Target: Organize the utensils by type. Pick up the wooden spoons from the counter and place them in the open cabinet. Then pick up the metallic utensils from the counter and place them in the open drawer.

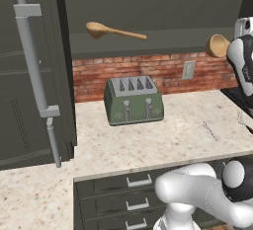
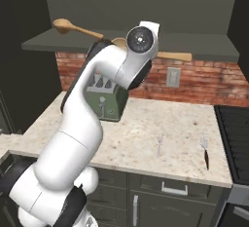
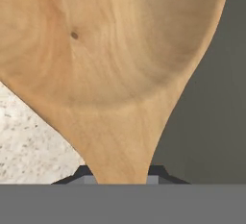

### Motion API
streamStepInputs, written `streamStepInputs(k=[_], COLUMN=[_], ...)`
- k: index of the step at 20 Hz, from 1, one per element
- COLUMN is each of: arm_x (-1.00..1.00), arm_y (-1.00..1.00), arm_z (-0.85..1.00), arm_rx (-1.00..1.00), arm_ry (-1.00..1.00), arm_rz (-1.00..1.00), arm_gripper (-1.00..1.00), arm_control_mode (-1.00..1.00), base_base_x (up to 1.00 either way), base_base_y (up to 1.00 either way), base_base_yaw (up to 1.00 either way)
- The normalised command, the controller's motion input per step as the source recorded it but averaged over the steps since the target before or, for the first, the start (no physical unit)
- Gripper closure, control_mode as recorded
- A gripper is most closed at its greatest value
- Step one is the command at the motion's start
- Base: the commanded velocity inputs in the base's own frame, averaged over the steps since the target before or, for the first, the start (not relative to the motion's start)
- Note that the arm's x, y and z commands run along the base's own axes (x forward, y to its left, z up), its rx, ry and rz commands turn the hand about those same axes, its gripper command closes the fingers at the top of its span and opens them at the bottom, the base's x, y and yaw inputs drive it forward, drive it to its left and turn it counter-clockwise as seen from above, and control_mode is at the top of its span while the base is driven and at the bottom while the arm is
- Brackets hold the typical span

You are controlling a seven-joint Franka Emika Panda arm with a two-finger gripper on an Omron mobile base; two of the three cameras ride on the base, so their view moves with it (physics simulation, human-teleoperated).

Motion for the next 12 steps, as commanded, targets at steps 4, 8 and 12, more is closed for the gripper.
streamStepInputs(k=[4,8,12], arm_x=[0.45,0.38,0.33], arm_y=[0.09,0.12,0.20], arm_z=[0.22,0.08,0.03], arm_rx=[0.00,-0.02,-0.08], arm_ry=[-0.16,-0.10,-0.15], arm_rz=[0.01,0.00,0.01], arm_gripper=[1.00,1.00,1.00], arm_control_mode=[-1.00,-1.00,-1.00], base_base_x=[0.00,0.00,0.00], base_base_y=[0.00,0.00,0.00], base_base_yaw=[0.00,0.00,0.00])
